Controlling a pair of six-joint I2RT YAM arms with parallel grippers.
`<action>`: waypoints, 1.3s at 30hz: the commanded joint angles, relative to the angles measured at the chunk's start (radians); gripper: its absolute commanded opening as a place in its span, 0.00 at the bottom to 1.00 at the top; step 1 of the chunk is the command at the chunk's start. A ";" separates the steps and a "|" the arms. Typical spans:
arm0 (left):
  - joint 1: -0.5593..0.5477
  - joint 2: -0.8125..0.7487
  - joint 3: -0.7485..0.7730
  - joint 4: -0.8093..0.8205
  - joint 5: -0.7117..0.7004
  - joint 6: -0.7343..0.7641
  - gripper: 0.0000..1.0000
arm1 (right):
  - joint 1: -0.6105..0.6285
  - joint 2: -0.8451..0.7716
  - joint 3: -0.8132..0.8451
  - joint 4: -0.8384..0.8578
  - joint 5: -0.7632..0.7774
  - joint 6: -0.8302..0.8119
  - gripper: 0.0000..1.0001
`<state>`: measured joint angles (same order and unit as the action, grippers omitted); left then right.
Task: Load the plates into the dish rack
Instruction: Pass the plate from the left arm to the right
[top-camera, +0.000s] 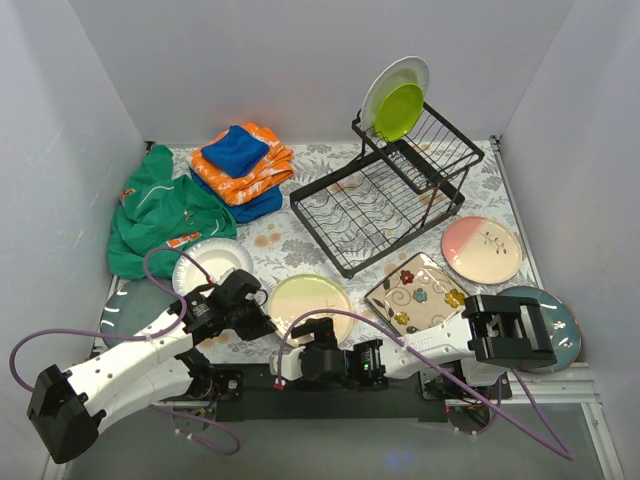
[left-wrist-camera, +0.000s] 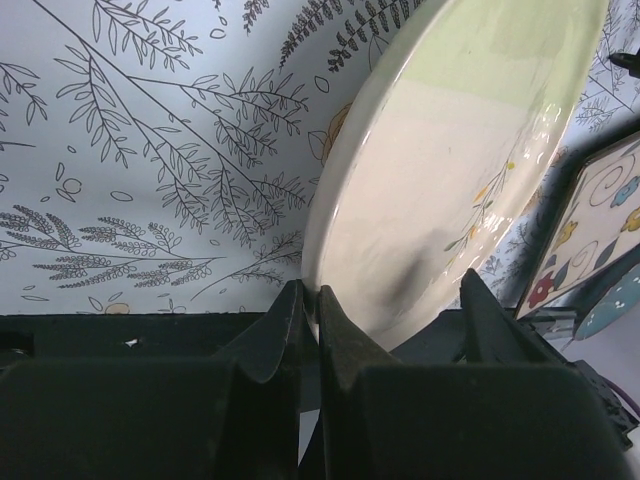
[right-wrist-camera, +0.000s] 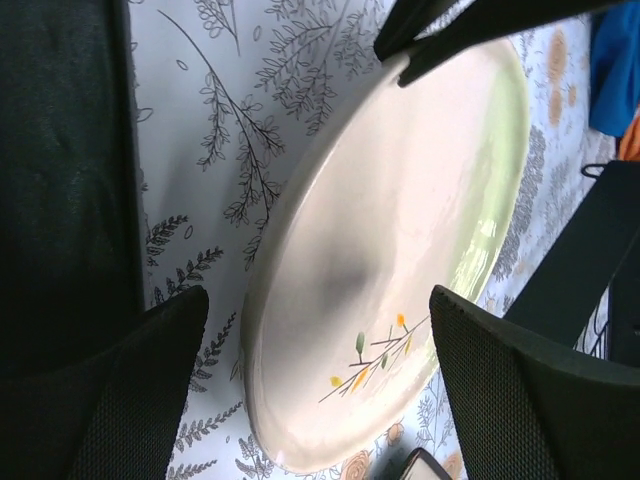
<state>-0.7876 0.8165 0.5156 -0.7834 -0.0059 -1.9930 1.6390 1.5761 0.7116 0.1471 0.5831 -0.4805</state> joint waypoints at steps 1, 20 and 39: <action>0.002 -0.028 0.055 0.035 0.038 -0.601 0.00 | 0.033 0.010 -0.053 0.190 0.153 0.023 0.92; 0.002 -0.085 0.031 0.018 0.038 -0.625 0.00 | 0.119 0.055 -0.074 0.259 0.202 -0.009 0.09; 0.002 -0.083 -0.054 0.084 0.020 -0.632 0.50 | 0.088 -0.065 -0.058 0.256 0.182 0.025 0.01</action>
<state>-0.7830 0.7029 0.4694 -0.7708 0.0185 -2.0003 1.7294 1.5501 0.6319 0.3443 0.8368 -0.5491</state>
